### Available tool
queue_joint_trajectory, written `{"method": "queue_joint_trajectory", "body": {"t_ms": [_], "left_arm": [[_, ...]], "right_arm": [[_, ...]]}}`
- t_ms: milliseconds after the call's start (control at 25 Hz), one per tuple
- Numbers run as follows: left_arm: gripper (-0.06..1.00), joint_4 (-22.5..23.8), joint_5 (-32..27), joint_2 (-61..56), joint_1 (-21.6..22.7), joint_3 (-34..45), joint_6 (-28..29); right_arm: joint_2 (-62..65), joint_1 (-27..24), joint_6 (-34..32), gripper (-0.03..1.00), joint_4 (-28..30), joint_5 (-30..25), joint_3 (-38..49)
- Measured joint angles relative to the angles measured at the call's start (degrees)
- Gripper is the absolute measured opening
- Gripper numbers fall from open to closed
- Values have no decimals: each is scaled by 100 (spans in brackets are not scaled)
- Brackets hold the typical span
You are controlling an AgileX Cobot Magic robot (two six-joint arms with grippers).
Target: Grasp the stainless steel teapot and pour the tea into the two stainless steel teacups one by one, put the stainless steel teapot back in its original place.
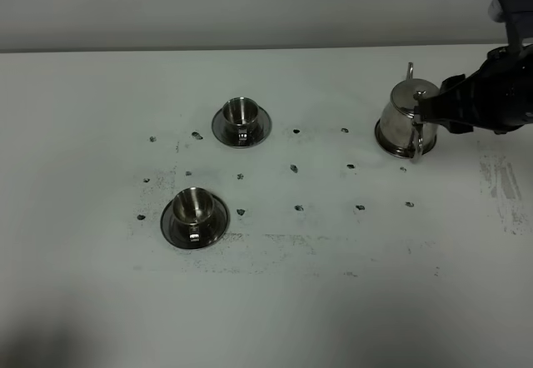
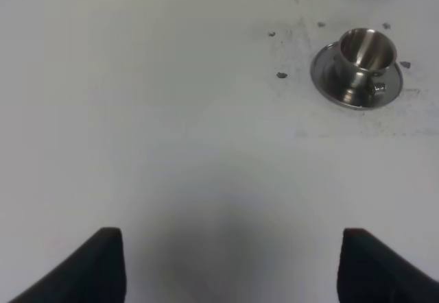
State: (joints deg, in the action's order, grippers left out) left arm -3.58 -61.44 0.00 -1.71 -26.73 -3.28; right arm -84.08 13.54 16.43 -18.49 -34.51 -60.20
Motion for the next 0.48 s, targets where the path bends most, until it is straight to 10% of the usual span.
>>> {"method": "queue_joint_trajectory", "body": {"t_ms": [480], "left_arm": [[63,0,0,14,0,0,0]], "right_arm": [[-30,408,-75,45,-19,304,0]]}}
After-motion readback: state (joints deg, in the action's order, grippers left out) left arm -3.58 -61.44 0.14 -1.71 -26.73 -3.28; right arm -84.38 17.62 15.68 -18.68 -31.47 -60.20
